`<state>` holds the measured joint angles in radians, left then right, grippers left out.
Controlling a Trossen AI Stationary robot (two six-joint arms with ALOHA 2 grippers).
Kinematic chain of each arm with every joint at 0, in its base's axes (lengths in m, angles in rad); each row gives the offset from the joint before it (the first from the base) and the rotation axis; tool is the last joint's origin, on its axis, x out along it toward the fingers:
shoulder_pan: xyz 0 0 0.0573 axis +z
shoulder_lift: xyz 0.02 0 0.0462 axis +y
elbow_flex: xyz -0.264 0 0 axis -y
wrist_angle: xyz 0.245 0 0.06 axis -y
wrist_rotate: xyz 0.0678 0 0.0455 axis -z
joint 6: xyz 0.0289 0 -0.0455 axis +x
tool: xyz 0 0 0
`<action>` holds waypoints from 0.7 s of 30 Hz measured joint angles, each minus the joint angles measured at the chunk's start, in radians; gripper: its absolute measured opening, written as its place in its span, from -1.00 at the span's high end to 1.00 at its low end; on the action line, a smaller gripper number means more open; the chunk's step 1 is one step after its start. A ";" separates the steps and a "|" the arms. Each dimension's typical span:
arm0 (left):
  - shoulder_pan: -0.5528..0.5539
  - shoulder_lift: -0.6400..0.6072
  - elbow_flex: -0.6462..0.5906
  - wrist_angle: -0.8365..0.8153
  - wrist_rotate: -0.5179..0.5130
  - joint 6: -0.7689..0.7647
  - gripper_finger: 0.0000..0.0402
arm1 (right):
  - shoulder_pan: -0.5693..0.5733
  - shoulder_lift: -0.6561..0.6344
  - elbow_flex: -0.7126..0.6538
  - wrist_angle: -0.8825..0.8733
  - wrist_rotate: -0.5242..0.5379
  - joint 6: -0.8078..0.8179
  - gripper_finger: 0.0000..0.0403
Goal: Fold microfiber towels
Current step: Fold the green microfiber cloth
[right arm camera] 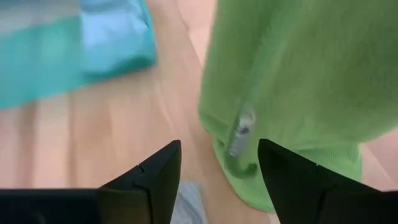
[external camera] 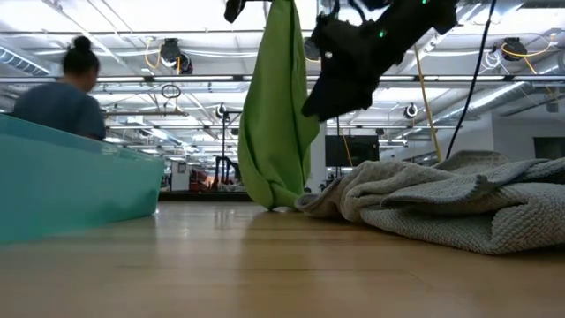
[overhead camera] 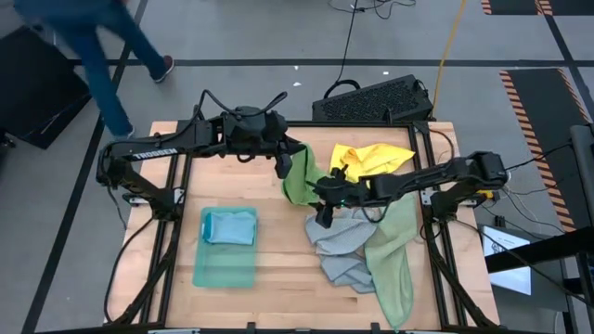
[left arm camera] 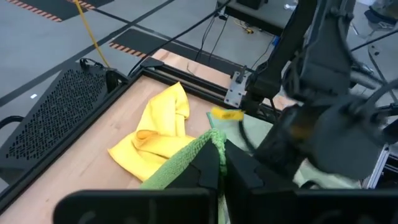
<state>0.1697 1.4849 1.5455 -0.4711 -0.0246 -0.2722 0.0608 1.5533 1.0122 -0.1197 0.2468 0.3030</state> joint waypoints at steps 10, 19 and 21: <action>-0.003 0.000 0.000 -0.005 0.000 -0.019 0.94 | -0.042 0.006 -0.001 0.018 -0.005 -0.008 0.42; 0.005 -0.040 -0.003 -0.024 0.000 0.005 0.96 | -0.045 -0.037 0.018 -0.033 -0.099 0.028 0.94; 0.005 -0.060 -0.001 -0.012 0.002 0.005 0.98 | -0.055 -0.081 0.057 -0.057 -0.097 0.029 0.95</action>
<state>0.1746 1.4247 1.5448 -0.4830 -0.0227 -0.2671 0.0056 1.4721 1.0688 -0.1770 0.1495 0.3321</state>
